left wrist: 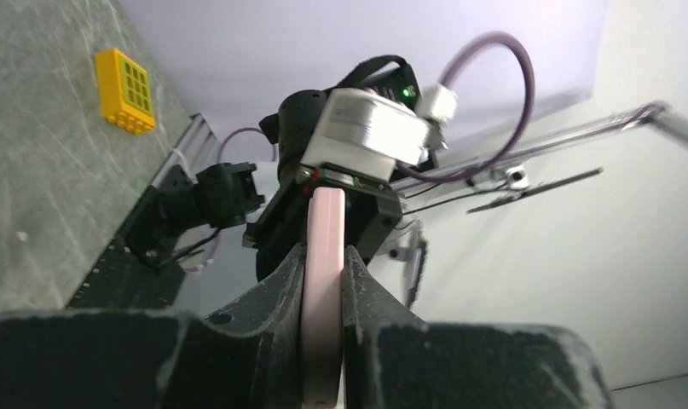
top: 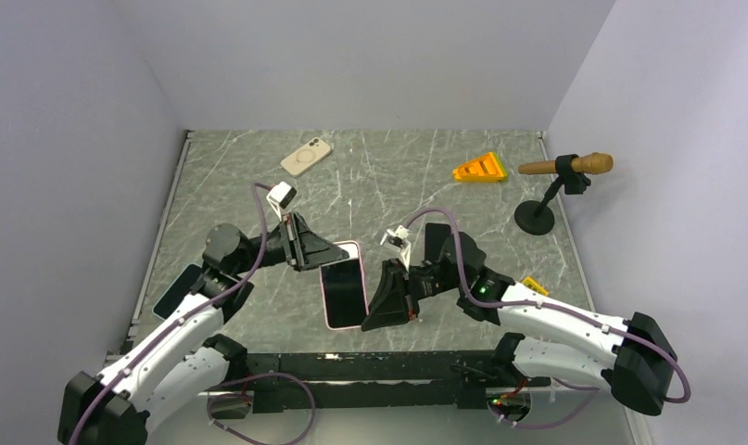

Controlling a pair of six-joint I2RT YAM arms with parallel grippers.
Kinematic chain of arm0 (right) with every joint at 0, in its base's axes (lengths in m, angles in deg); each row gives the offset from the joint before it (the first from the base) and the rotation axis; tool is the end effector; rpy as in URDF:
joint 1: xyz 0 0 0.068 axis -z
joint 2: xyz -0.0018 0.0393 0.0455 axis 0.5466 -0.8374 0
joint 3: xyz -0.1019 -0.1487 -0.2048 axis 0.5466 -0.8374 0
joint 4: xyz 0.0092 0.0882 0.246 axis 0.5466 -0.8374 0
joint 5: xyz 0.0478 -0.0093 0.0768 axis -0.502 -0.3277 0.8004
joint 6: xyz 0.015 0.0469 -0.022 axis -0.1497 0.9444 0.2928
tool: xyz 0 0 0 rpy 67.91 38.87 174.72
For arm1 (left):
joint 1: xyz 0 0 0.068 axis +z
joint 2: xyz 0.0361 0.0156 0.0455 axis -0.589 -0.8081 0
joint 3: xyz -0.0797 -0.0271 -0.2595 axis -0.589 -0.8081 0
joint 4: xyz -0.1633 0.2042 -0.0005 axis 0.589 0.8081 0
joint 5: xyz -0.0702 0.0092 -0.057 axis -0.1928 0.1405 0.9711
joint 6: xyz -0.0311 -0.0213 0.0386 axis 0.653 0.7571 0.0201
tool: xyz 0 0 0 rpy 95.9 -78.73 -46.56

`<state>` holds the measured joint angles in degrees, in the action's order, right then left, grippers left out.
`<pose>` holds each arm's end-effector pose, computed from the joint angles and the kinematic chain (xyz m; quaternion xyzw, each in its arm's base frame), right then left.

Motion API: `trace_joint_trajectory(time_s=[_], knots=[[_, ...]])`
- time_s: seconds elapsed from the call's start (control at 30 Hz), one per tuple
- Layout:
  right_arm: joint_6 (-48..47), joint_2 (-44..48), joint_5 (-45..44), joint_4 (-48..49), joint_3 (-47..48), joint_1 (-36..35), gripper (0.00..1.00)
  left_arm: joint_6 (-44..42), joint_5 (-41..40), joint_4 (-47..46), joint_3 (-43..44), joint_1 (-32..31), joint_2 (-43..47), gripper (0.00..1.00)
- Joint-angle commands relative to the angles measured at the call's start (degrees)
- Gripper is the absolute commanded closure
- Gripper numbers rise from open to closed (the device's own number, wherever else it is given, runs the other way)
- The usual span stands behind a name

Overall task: Take the phone out of the phone case
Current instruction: Remove the phone case from the phone.

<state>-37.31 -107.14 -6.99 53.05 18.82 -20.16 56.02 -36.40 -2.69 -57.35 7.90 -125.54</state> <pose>0.1060 0.1903 0.2870 -0.3691 0.5964 0.6896 0.1805 0.1492 -0.1104 0.3145 0.0402 0.6487 -0.7313 0.2067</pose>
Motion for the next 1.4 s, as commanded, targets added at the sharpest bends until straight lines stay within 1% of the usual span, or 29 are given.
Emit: trace_joint_trajectory(time_s=[0.0,0.07,0.13,0.2,0.27,0.33,0.4,0.47,0.53,0.6,0.7,0.83,0.93,0.97,1.0,1.03,1.07,1.1,1.13,1.17,1.2,1.27,1.37], knots=[[-17.21,-4.62,-0.09,-2.65,8.32,0.39,1.0,17.9,1.23,-12.63,-2.6,0.98,-4.56,1.0],[-20.25,-8.15,3.85,-3.33,12.07,2.7,1.0,23.28,1.93,-17.79,-4.0,2.98,-7.26,1.0],[-20.74,-11.98,7.87,-2.19,15.58,5.65,1.0,27.93,2.83,-24.18,-4.37,5.51,-10.69,1.0],[-21.6,-15.61,9.02,-2.26,19.13,8.92,1.0,32.27,3.12,-32.04,-3.42,7.51,-14.68,1.0],[-22.12,-19.59,9.16,-2.79,22.3,11.41,1.0,35.25,3.55,-36.11,-0.87,8.4,-18.14,1.0],[-24.11,-22.69,7.14,-4.97,25.36,12.51,1.0,36.16,3.81,-36.77,1.78,8.86,-20.8,1.0],[-28.38,-25.34,3.74,-9.71,28.68,12.6,1.0,37.0,3.83,-37.84,3.98,9.55,-23.29,1.0],[-31.88,-27.26,0.62,-12.65,31.02,12.79,1.0,39.76,3.01,-42.03,5.41,9.87,-26.19,1.0],[-33.51,-29.25,-0.64,-13.65,32.95,13.29,1.0,44.51,1.12,-47.23,6.12,9.9,-29.55,1.0],[-35.01,-31.14,-2.27,-14.92,34.9,13.68,1.0,47.44,-0.38,-49.75,6.36,9.9,-30.96,1.0],[-38.02,-33.58,-8.57,-17.83,37.75,13.66,1.0,48.51,-1.58,-48.62,5.87,9.9,-30.96,1.0],[-37.18,-35.14,-19.7,-17.13,38.34,13.92,1.0,47.84,-2.38,-46.29,6.33,9.93,-30.6,1.0],[-32.17,-36.35,-34.6,-22.41,40.88,13.86,1.0,47.12,-4.63,-45.34,6.28,10.25,-30.51,1.0],[-29.9,-36.47,-36.57,-24.07,41.32,13.93,1.0,45.75,-5.69,-44.21,6.22,10.7,-30.11,1.0],[-28.15,-35.96,-37.03,-24.86,41.19,13.85,0.96,43.44,-6.63,-42.43,6.26,11.49,-29.51,1.0],[-25.8,-34.97,-36.95,-25.06,40.3,13.84,0.88,40.98,-7.34,-40.41,6.37,12.31,-28.76,1.0],[-23.51,-33.64,-37.03,-24.46,38.7,13.81,0.83,38.91,-7.82,-38.13,6.38,13.03,-28.18,1.0],[-21.53,-32.25,-37.56,-24.32,37.13,13.81,0.79,37.24,-8.39,-36.53,6.39,13.7,-27.93,1.0],[-19.76,-30.75,-38.48,-25.05,35.83,13.97,0.69,36.14,-9.02,-35.83,6.31,14.29,-27.82,1.0],[-18.38,-29.48,-39.1,-26.0,34.97,13.93,0.58,34.55,-9.29,-35.43,6.37,15.35,-28.04,1.0],[-16.78,-28.31,-39.89,-28.6,34.08,13.95,0.48,33.32,-9.42,-34.74,6.32,16.04,-28.26,1.0],[-12.34,-25.81,-39.8,-31.75,32.0,14.12,0.32,31.08,-10.51,-33.44,4.97,17.13,-27.64,1.0],[-4.69,-21.44,-34.6,-33.22,27.34,14.49,0.27,27.92,-13.85,-32.38,1.45,17.49,-25.21,1.0]])
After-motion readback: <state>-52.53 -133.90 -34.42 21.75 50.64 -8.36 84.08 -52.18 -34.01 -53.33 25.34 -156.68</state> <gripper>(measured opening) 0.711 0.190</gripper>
